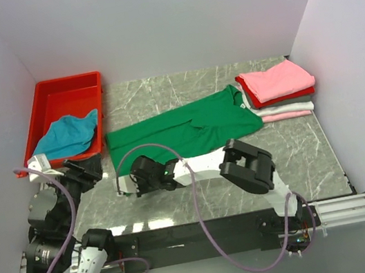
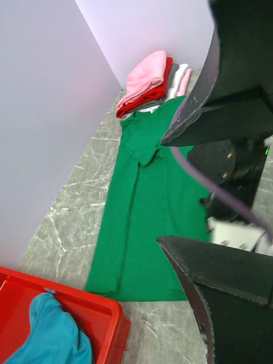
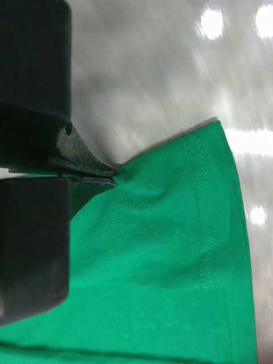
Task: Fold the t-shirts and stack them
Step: Fold the tshirt
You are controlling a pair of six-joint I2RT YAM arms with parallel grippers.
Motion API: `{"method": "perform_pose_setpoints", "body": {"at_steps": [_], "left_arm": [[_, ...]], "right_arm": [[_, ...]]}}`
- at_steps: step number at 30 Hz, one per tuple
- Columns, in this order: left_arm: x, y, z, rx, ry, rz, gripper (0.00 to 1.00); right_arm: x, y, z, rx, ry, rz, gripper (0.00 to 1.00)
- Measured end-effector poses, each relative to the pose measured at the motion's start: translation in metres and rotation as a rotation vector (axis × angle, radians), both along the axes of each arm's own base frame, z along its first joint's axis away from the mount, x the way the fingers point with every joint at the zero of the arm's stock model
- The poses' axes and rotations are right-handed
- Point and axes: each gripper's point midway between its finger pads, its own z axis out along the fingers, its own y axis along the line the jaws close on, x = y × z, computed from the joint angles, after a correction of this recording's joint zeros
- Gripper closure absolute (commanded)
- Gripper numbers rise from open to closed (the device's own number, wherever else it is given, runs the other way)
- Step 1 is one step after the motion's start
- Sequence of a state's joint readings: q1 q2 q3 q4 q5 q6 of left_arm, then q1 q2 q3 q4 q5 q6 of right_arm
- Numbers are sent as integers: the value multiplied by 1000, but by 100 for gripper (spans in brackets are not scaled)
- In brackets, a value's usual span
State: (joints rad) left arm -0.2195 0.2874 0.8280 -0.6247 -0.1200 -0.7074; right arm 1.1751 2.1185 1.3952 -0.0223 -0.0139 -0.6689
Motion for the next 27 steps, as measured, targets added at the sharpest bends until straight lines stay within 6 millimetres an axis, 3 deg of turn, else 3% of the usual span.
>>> {"method": "perform_pose_setpoints", "body": {"at_steps": [6, 12, 13, 14, 16, 17, 20, 22, 24, 27], "left_arm": [[21, -12, -1, 31, 20, -51, 31], [69, -46, -19, 57, 99, -187, 32], [82, -55, -27, 57, 127, -224, 33], [94, -65, -38, 56, 165, -263, 33], [117, -82, -58, 49, 240, -333, 36], [131, -92, -68, 43, 275, -371, 35], [168, -119, -107, 29, 395, -465, 35], [186, -140, -131, 34, 464, -526, 38], [205, -164, -149, 50, 509, -589, 39], [239, -210, -168, 100, 538, -686, 42]], "right_arm": [[-67, -33, 16, -39, 159, 176, 100], [-143, -82, 38, -103, 251, 413, 100], [-152, -92, 40, -113, 266, 443, 88], [-159, -103, 42, -129, 282, 464, 66], [-167, -123, 48, -157, 299, 495, 35], [-169, -132, 52, -163, 299, 503, 30], [-166, -155, 73, -143, 263, 509, 25], [-146, -174, 96, -85, 237, 460, 25], [-106, -196, 118, -14, 200, 342, 25], [-37, -250, 141, 88, 130, 67, 25]]}}
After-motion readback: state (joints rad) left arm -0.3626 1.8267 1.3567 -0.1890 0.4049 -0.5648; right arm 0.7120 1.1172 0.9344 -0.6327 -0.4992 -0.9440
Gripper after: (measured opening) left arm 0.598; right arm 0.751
